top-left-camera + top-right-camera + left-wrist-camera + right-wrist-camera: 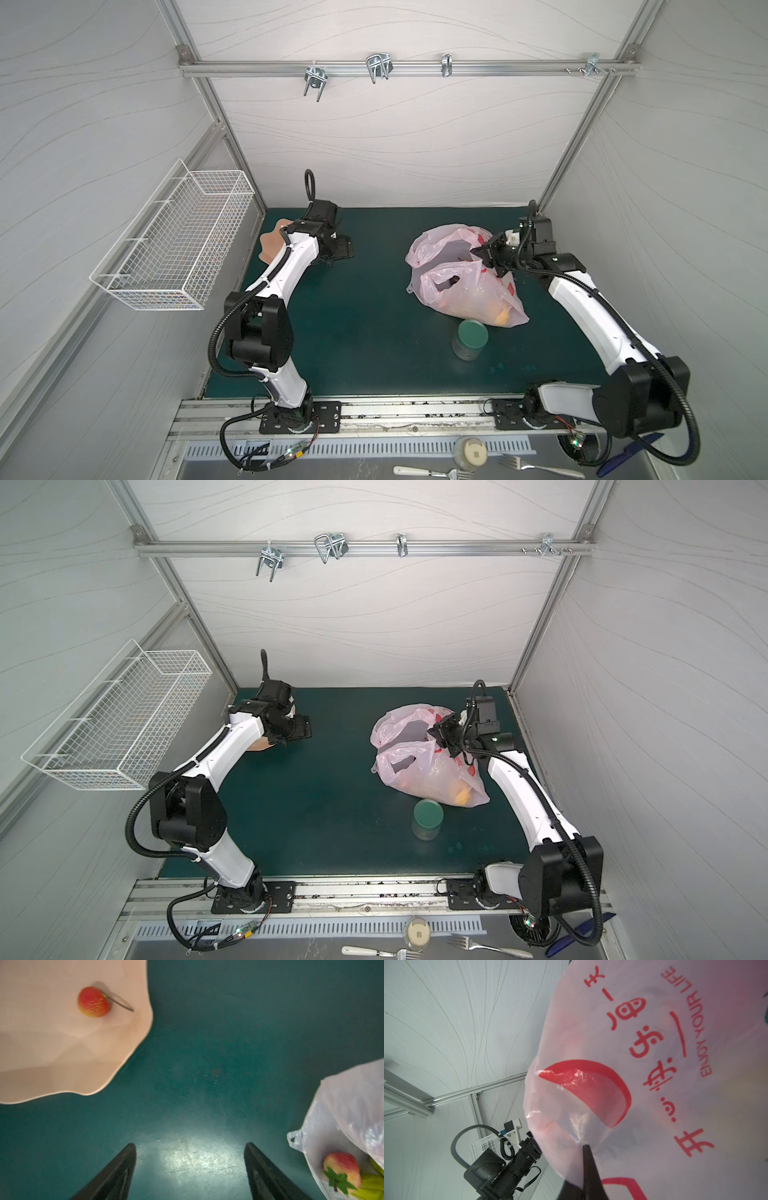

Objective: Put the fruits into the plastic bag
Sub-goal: 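Withdraw the left gripper from the bag back over the bowl, then lower the left gripper onto the strawberry in the bowl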

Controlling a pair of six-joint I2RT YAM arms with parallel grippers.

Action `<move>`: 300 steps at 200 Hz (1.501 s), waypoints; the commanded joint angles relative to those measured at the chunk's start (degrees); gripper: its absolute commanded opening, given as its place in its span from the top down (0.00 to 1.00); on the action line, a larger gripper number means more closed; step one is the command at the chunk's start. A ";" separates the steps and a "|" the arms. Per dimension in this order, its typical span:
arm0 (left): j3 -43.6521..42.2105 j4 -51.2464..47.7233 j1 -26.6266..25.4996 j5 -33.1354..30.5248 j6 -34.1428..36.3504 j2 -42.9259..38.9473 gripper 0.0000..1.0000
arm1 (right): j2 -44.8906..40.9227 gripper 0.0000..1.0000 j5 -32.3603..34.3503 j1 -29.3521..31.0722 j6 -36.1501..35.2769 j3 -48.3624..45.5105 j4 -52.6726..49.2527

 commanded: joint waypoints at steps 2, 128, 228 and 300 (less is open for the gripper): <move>4.56 -1.54 2.81 -2.83 -0.97 3.23 0.19 | -0.99 1.00 -0.70 -0.58 0.91 -0.72 0.70; 25.10 -4.27 15.23 -6.71 2.98 27.22 0.34 | -0.36 1.00 -0.51 -0.74 0.35 -0.86 -0.44; 34.81 -4.32 15.79 -2.73 4.25 39.08 0.35 | 1.06 1.00 0.45 -0.19 -0.37 0.78 -2.52; 41.12 -5.36 16.04 -2.39 5.10 44.57 0.34 | 2.97 1.00 1.27 1.29 -0.68 2.59 -3.21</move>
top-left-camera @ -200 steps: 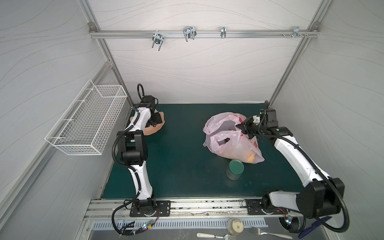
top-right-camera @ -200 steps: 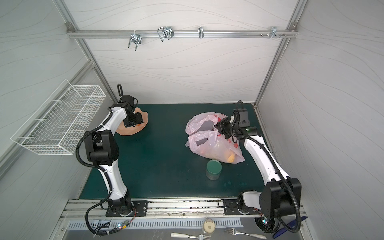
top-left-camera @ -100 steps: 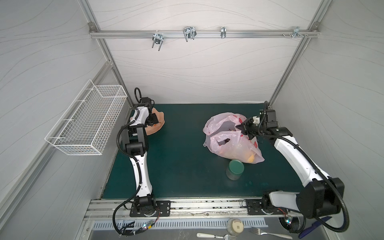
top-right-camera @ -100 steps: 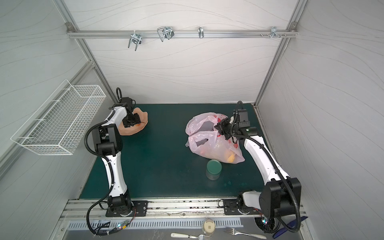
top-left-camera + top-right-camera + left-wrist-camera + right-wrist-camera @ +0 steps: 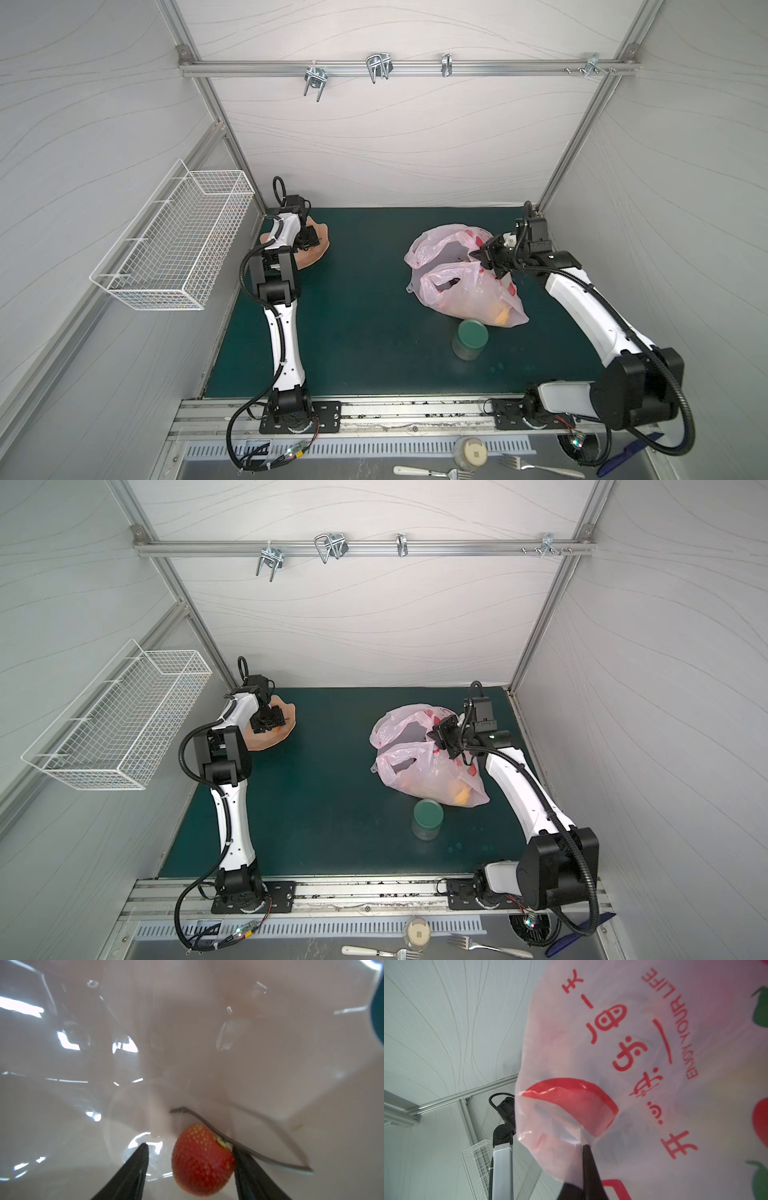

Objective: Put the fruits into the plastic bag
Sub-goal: 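Close the left gripper on the strawberry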

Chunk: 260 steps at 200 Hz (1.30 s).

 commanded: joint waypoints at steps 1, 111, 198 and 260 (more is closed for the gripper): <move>4.03 -1.47 0.35 0.74 0.88 2.74 0.34 | 0.76 1.00 0.84 0.67 -0.37 1.91 -1.50; 3.06 -1.41 0.63 4.20 0.69 0.98 0.56 | 1.16 1.00 1.85 1.62 0.08 2.00 -1.15; -5.22 2.01 0.61 8.00 -0.01 -9.32 0.69 | 0.45 1.00 1.52 1.65 0.35 1.45 -0.43; -9.52 3.52 0.29 11.40 0.35 -18.59 0.72 | 0.21 1.00 1.02 1.51 0.35 1.45 0.22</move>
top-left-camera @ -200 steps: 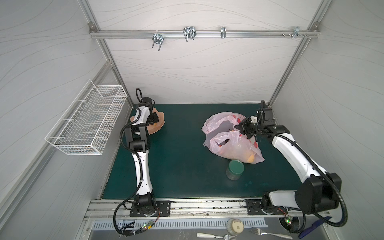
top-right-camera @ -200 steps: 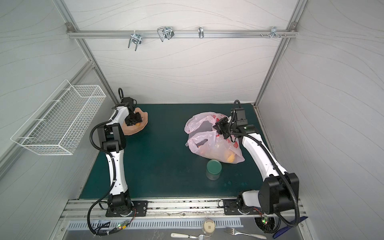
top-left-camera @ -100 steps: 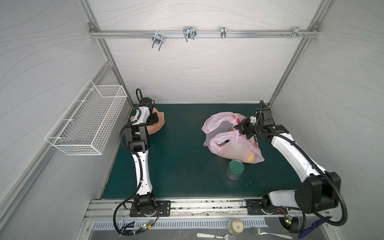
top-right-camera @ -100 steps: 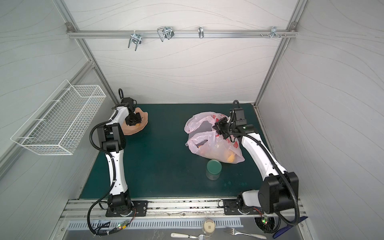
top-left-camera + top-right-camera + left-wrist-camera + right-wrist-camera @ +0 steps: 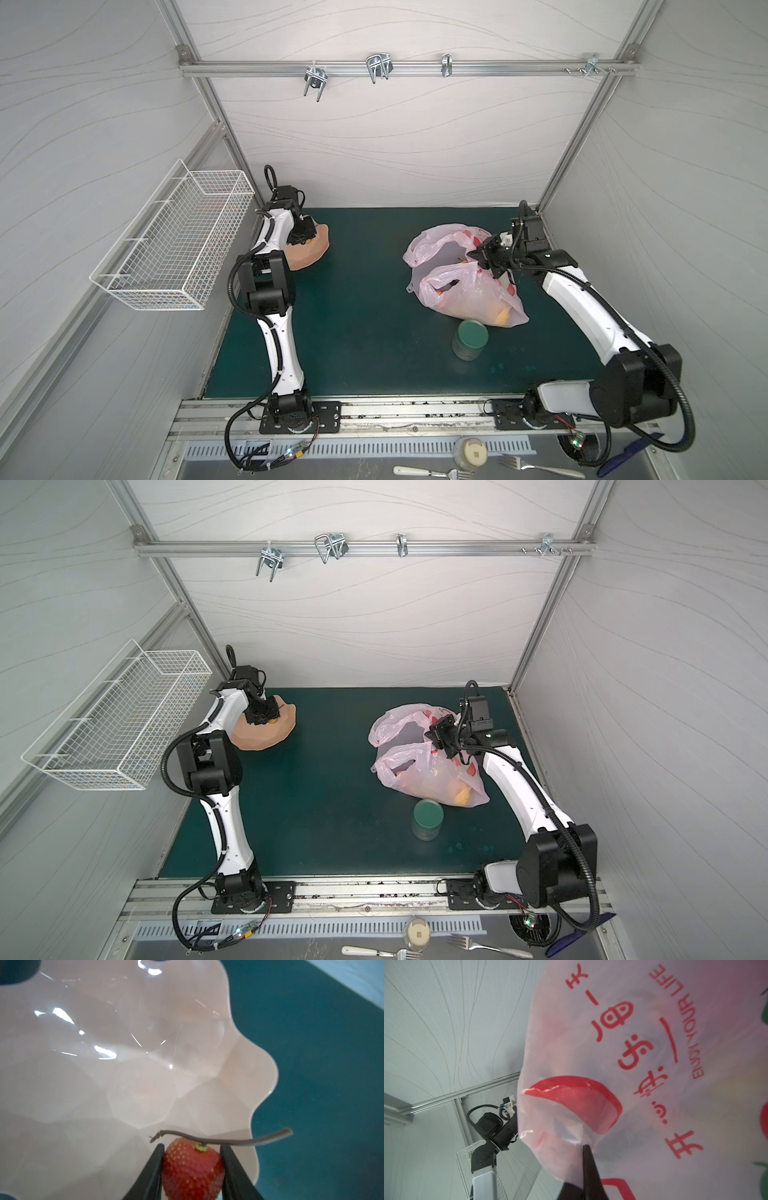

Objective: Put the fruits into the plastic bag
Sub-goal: 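Close the left gripper on the strawberry, then lift the strawberry out of the bowl with the left gripper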

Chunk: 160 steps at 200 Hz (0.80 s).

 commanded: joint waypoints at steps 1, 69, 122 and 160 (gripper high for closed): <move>-1.76 2.17 -0.20 2.52 0.19 -5.14 0.72 | -0.44 1.00 -0.30 0.15 0.27 0.94 0.23; -10.12 6.50 -5.57 7.77 4.17 -15.61 0.75 | -0.32 1.00 -0.97 0.05 0.13 1.30 0.40; -21.36 11.30 -15.56 10.09 10.62 -25.45 0.76 | -0.74 1.00 -1.73 -0.59 -0.13 1.09 0.14; -28.29 12.64 -24.24 10.77 15.78 -29.91 0.77 | -0.94 1.00 -2.60 -1.01 -0.59 1.28 0.00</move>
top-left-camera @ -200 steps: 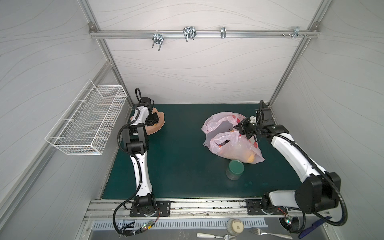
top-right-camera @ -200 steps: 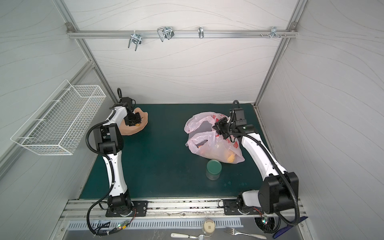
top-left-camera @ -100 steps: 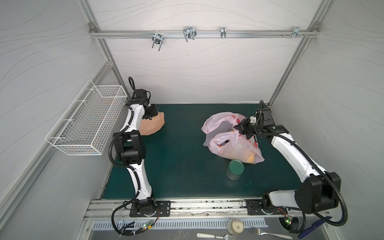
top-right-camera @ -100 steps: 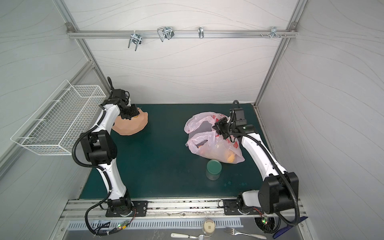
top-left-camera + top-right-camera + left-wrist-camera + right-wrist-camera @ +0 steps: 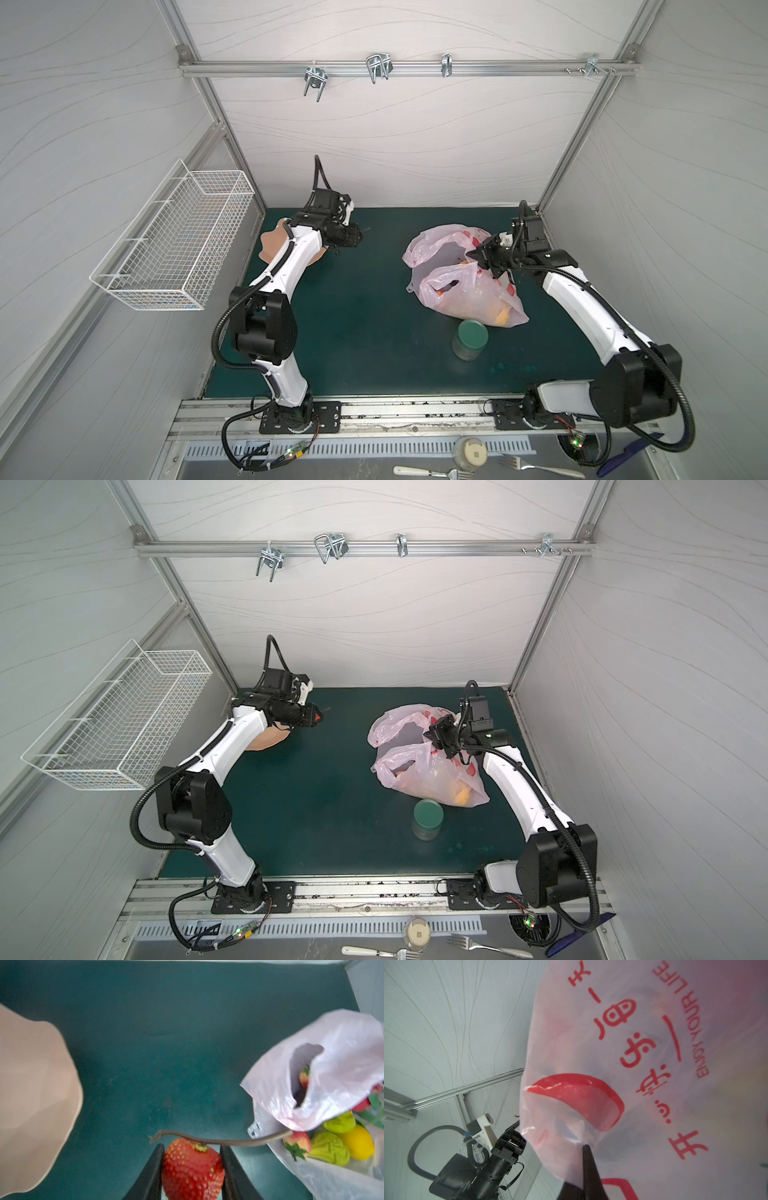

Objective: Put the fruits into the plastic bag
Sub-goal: 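Lift the strawberry out of the bowl with the left gripper, then carry the strawberry with the left gripper into the bag mouth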

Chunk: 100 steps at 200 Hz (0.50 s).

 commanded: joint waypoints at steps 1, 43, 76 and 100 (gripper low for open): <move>-3.05 3.02 -4.35 1.76 5.63 -2.94 0.77 | -0.90 1.00 -1.07 -0.53 -0.54 1.29 -0.06; -6.43 2.71 -11.54 4.94 9.37 -3.96 0.79 | -0.91 1.00 -1.61 -0.79 -0.83 1.52 -0.34; -6.65 1.48 -16.79 4.22 11.12 -2.49 0.79 | -1.16 1.00 -1.78 -0.93 -0.97 1.65 -0.39; -4.94 0.87 -19.13 4.66 10.23 0.06 0.80 | -1.56 1.00 -1.86 -1.14 -1.05 1.57 -0.48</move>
